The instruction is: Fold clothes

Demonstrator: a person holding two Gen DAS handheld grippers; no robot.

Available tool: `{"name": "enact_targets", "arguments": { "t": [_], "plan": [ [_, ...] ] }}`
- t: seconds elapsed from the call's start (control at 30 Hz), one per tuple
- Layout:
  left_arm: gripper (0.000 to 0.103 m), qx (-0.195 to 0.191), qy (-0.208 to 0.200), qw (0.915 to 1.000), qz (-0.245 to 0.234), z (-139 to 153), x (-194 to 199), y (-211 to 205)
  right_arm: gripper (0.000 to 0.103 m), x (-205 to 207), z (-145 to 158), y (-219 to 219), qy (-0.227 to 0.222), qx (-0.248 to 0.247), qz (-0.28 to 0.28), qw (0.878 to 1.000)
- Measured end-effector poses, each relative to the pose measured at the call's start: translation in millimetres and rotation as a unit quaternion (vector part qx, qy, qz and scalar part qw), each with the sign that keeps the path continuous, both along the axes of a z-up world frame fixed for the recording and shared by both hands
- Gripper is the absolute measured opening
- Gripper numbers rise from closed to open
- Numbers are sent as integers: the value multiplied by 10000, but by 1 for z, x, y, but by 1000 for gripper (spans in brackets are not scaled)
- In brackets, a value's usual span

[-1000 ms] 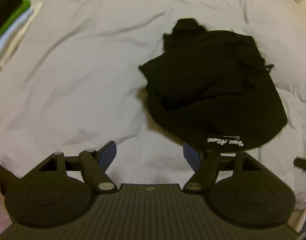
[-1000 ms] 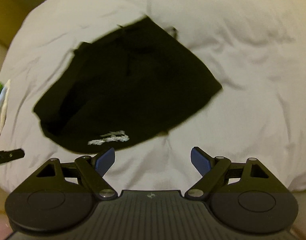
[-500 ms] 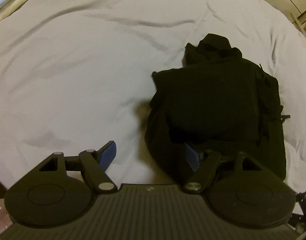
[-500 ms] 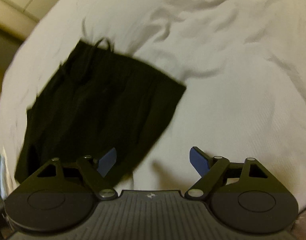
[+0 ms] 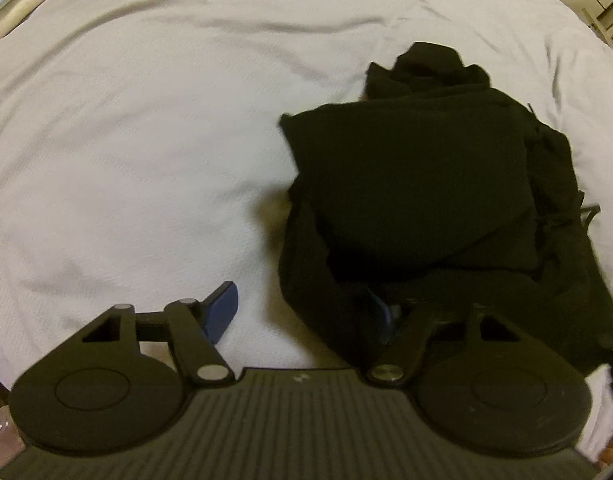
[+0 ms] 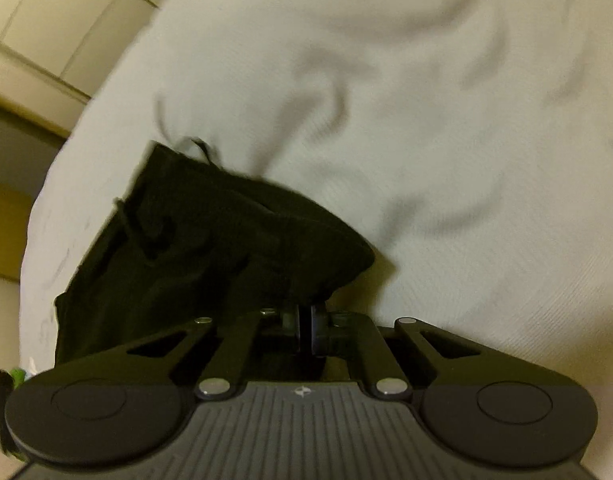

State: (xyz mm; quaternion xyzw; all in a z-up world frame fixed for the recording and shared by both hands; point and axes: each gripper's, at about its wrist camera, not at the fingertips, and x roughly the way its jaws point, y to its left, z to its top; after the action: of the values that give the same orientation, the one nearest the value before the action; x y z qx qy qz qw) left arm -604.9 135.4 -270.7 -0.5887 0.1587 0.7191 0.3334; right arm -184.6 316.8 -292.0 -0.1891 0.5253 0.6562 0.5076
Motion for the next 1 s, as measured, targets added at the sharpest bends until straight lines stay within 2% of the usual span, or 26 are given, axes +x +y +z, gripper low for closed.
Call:
{"name": "enact_targets", "arguments": {
  "t": [0.13,0.23,0.3,0.33,0.37,0.4,0.47,0.53,0.57,0.6,0.67,0.83,0.93,1.0],
  "plan": [
    [65,319,-138,9988,-352,16,21,1,0,26,61,-20,-477,941,-115,9943],
    [66,512,-306,9956,-719,23,44,-5,0,59,80,-39,-1176,1129,-553,9851],
    [68,480,-444,9941,-867,20,55,-9,3,84,65,-44,-1757,573,-965,9780],
    [68,448,-517,9932,-937,18,60,-12,6,95,53,-44,-1955,136,-1082,9746],
    [68,408,-559,9928,-973,17,63,-15,21,106,39,-46,-1998,-341,-1251,9712],
    [68,362,-577,9928,-983,16,65,-18,23,118,26,-49,-1839,-778,-1440,9692],
    [68,296,-626,9927,-984,16,66,-25,25,127,20,-57,-1596,-1084,-1583,9684],
    [68,304,-636,9926,-984,23,63,-30,42,122,26,-66,-1579,-974,-1429,9722],
    [68,308,-631,9926,-991,27,62,-32,59,115,31,-70,-1687,-905,-1296,9729],
    [68,304,-570,9927,-1021,31,61,-33,61,107,36,-75,-1772,-827,-1141,9740],
    [68,282,-375,9926,-1117,42,57,-34,61,93,44,-82,-1693,-767,-836,9790],
    [64,214,47,9891,-1458,63,28,-33,61,42,59,-104,-899,-924,-292,9912],
    [61,152,328,9794,-1988,68,9,-19,61,3,68,-111,-534,-1001,-59,9935],
    [60,119,527,9673,-2479,69,-4,-5,61,-22,73,-116,-400,-979,29,9944]
  ]
}}
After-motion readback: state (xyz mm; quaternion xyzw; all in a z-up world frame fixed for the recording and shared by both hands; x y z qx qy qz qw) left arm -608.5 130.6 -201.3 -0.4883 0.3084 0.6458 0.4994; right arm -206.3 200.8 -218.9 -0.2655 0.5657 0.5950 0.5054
